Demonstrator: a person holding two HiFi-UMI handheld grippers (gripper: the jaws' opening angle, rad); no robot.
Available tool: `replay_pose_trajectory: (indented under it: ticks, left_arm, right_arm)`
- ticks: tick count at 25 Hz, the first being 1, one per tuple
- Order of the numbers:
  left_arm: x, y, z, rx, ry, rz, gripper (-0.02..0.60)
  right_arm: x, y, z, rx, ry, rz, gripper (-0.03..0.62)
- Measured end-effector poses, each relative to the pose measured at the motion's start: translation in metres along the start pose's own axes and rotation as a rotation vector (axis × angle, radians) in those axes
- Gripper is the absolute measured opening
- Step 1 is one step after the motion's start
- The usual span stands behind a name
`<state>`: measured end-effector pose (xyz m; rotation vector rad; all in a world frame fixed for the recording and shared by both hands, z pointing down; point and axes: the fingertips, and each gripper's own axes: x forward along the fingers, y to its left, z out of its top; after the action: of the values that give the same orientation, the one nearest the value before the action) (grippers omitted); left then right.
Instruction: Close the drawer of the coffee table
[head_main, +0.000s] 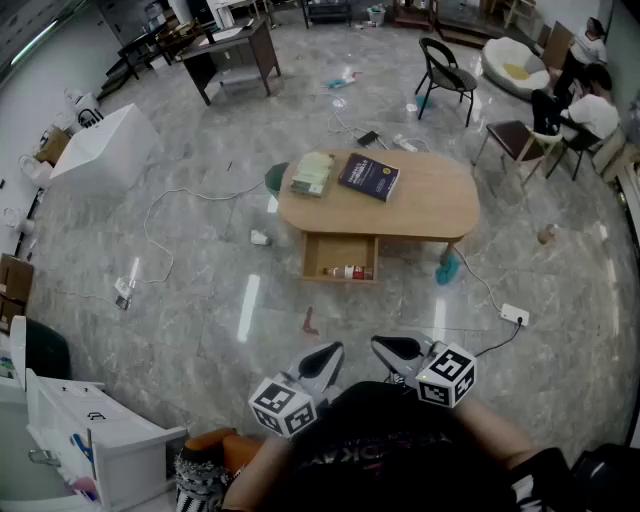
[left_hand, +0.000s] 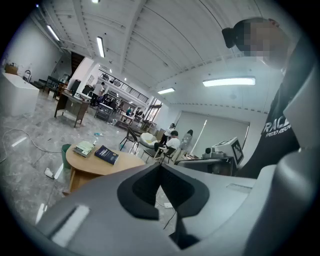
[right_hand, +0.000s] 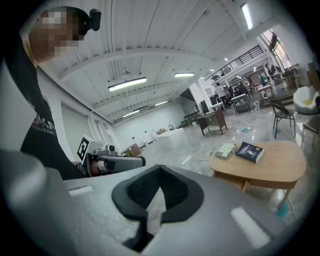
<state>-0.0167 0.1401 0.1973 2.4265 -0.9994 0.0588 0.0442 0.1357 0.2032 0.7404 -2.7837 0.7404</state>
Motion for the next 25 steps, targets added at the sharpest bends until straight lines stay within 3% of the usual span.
replay_pose_trajectory:
  ticks: [25]
  left_arm:
    - [0.011,-0.002,-0.004,-0.016,0.022,-0.031,0.0]
  right_arm:
    - [0.003,-0.004,-0.001,-0.034,0.012,0.018,0.002]
